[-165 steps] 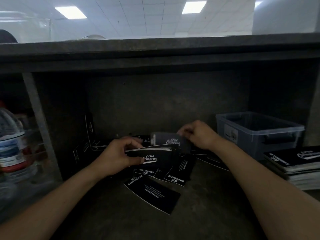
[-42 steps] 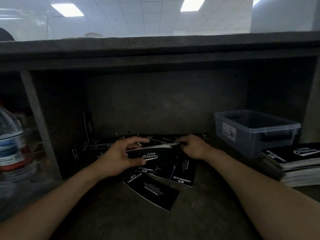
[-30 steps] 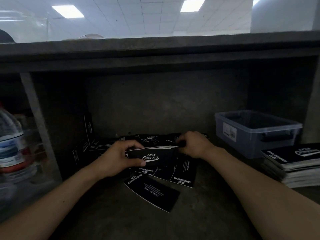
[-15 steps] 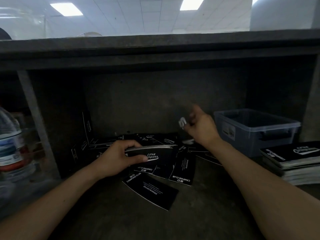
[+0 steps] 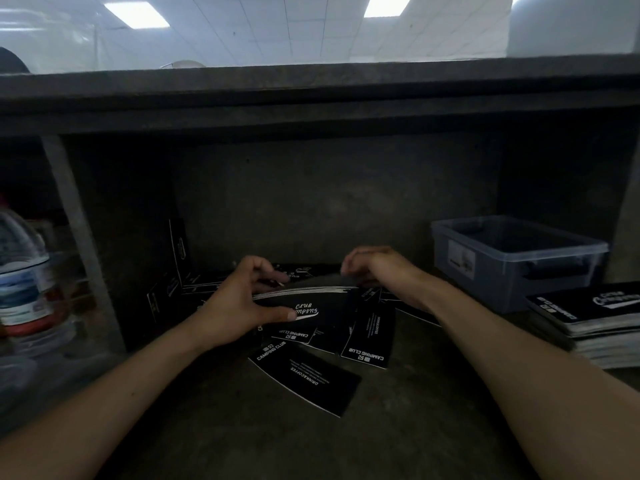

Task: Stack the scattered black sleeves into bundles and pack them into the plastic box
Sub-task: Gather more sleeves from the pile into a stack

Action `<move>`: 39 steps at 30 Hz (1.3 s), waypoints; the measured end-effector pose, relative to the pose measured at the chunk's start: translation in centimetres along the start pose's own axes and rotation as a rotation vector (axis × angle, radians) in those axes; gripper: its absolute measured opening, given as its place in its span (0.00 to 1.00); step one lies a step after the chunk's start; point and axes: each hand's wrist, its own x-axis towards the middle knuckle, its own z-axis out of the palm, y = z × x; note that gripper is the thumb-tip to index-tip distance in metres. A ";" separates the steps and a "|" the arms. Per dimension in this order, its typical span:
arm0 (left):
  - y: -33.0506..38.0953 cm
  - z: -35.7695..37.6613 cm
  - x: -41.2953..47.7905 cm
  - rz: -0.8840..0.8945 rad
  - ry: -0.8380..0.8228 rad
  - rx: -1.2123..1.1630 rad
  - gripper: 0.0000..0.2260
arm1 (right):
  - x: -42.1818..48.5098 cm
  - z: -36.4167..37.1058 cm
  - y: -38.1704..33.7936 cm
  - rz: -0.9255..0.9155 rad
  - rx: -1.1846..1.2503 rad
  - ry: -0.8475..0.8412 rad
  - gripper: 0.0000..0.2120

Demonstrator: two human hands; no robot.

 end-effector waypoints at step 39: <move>-0.4 0.3 -0.1 0.021 -0.040 0.076 0.40 | 0.1 -1.4 -0.4 0.019 0.418 0.192 0.24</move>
